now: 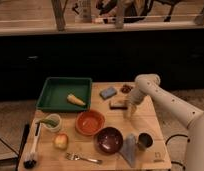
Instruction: Wipe purple bowl with eraser
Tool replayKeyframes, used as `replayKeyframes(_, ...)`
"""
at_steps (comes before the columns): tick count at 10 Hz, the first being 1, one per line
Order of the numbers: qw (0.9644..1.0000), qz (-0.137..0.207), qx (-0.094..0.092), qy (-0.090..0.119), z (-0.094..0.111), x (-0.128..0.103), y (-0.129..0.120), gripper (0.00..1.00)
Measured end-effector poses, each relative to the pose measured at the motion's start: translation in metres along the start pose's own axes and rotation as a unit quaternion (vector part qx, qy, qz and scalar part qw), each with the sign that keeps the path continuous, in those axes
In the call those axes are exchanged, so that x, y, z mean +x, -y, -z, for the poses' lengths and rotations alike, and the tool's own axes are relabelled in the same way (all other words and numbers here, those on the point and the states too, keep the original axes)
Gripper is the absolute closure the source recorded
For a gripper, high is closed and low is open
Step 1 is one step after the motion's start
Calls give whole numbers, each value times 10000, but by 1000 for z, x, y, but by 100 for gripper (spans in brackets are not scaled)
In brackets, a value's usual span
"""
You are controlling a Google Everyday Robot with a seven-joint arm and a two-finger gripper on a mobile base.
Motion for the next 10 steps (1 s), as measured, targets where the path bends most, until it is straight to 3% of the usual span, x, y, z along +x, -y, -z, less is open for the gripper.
replayKeyframes(10, 9996, 217, 146, -95, 10, -18, 4, 20)
